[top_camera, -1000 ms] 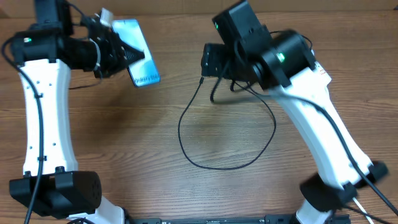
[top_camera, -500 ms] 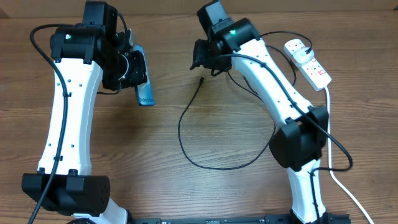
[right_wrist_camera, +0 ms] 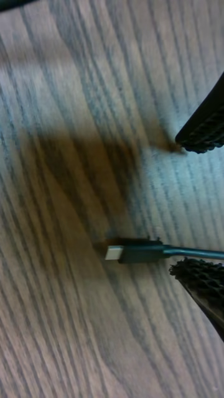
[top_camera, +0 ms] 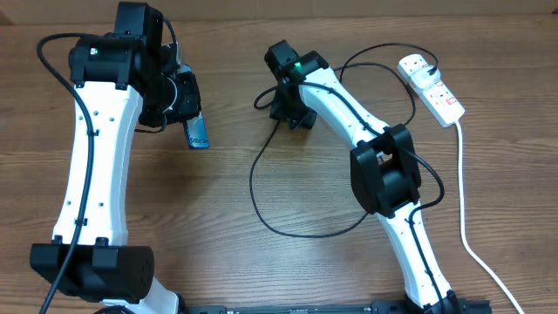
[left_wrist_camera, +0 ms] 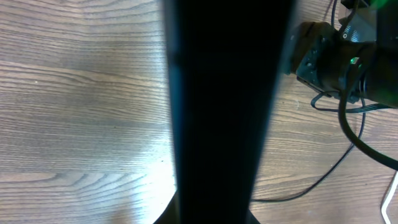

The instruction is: Plug charger to phone and switch on socket

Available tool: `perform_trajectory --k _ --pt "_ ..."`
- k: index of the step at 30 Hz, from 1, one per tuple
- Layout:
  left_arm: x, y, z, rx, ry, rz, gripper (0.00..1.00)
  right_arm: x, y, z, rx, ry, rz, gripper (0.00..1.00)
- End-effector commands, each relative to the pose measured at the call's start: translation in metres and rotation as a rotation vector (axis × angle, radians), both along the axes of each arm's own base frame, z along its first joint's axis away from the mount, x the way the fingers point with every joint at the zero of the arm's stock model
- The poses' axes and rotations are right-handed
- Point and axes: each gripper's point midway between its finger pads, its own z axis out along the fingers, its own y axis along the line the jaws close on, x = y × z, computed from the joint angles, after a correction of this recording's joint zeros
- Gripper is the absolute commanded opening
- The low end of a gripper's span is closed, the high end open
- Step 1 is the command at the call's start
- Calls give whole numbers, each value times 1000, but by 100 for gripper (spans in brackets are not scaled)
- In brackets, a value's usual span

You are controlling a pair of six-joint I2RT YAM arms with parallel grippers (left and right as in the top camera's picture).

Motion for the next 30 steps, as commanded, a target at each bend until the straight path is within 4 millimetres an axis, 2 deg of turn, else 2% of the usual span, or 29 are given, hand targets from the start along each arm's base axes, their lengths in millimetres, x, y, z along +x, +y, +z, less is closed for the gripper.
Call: perform_trajectory --k 1,7,17,26,28,30 --pt "2 0 5 -2 -16 17 4 1 5 -1 -8 -17 -7 56" --pt "2 0 5 -1 -16 17 4 3 20 0 1 -57 16 58" --pt "1 0 4 0 -9 16 4 8 5 -2 -93 -104 -92 52" --pt "1 0 4 0 -9 16 4 -2 -1 -32 -143 -39 -76 52" --pt "1 0 4 0 -9 16 4 -5 -3 -36 -152 -25 -75 49" --pt "1 0 4 0 -9 16 4 -8 -5 -36 -161 -12 -79 42"
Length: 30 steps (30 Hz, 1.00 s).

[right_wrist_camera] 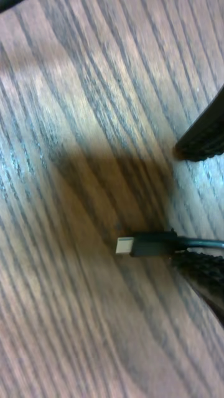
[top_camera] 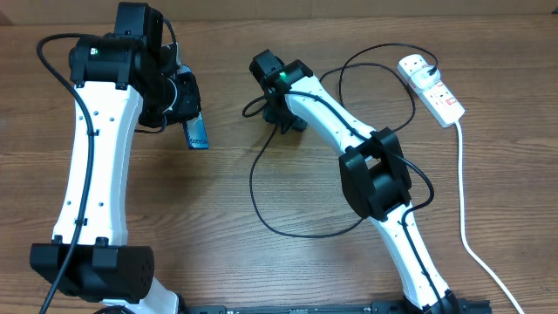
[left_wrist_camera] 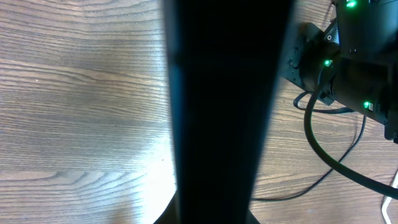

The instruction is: Plug charger to phone and switch on socket

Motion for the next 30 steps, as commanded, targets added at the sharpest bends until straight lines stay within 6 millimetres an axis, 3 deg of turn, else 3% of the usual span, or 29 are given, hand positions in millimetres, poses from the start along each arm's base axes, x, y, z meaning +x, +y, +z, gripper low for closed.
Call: perform_trajectory --k 1,5,19,22,25,27,30 --pt "2 0 5 0 -14 16 4 -10 -10 -29 -45 69 -30 40" --pt "2 0 5 -1 -15 17 4 -18 -14 -30 -29 118 -52 32" --pt "2 0 5 -1 -14 16 4 -8 -11 -30 3 87 -58 14" --pt "2 0 5 -1 -14 17 4 -6 -11 -30 7 81 -60 4" --pt "2 0 5 -1 -14 16 4 -4 -10 -30 12 74 -59 4" --pt "2 0 5 -1 -15 16 4 -1 -9 -26 17 65 -54 4" --pt "4 -1 5 -2 -24 6 4 8 -7 -1 42 25 -9 4"
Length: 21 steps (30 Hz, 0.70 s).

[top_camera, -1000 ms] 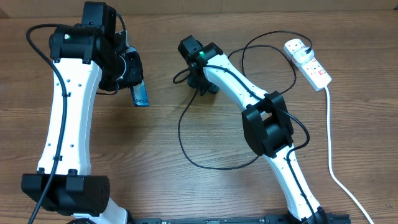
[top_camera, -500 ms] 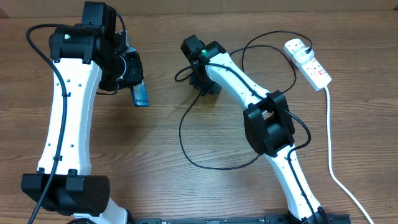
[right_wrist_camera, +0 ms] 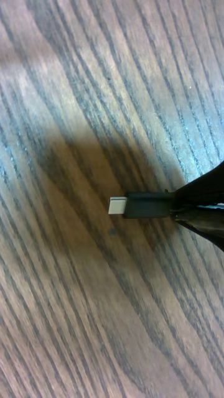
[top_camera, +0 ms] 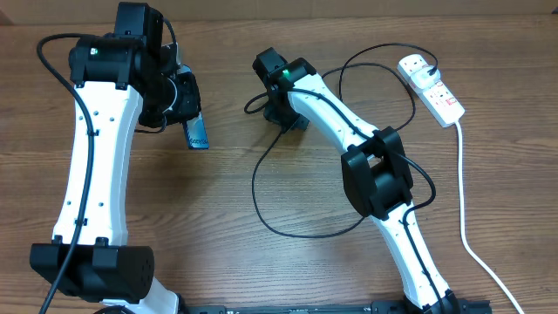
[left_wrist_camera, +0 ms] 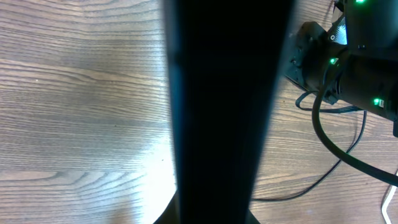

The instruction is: Plug charger to phone and switch on socket

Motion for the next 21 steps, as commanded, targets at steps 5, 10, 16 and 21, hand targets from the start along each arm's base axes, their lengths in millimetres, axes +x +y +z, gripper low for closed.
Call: perform_trajectory --k 5,10,16,21 --pt "18 -23 17 -122 -108 -91 4 15 -2 95 82 -147 95 3" --pt "38 -44 43 -318 -229 -161 4 -6 -1 178 178 -229 178 3" --pt "63 -57 111 -680 -448 -248 4 -54 1 245 288 -240 306 3" --pt "73 -38 169 -902 -576 -278 4 -91 4 287 336 -276 425 3"
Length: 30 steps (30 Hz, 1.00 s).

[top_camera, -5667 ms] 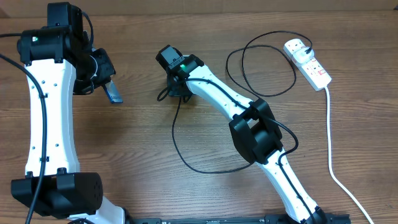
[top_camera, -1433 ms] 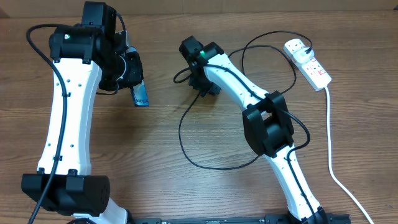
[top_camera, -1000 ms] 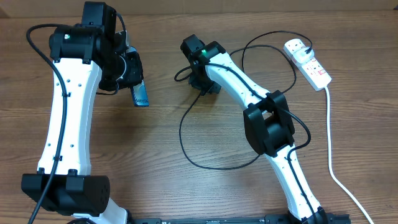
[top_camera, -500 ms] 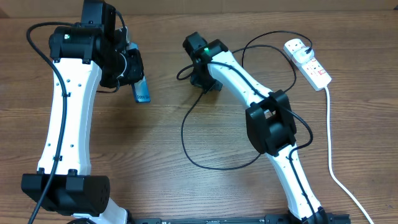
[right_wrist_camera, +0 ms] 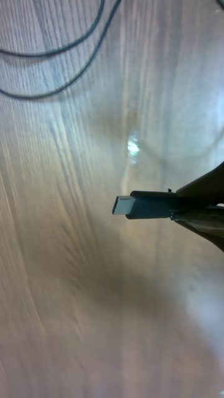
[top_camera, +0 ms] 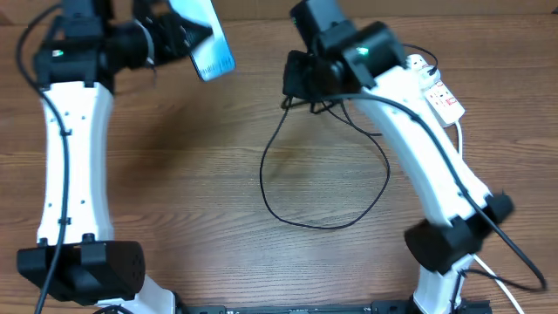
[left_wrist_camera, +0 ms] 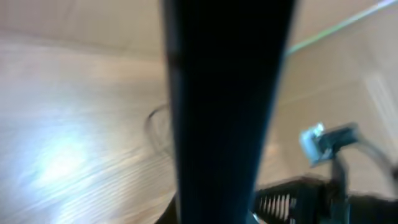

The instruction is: Plug charger to phone and switch on socket

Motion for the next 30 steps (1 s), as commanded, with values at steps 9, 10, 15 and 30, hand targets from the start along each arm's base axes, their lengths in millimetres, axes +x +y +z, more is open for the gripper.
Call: perform_trajectory --k 9,10,15,30 --pt "-49 -17 71 -320 -71 -365 4 -77 52 68 159 -106 353 3" --pt "-50 -18 72 -324 -71 -373 4 -81 55 71 167 -113 365 4" --pt "-58 -20 75 -339 -81 -420 4 -99 73 88 247 -135 462 4" --pt "-71 -38 73 -339 -117 -509 4 -129 90 99 324 -130 622 4"
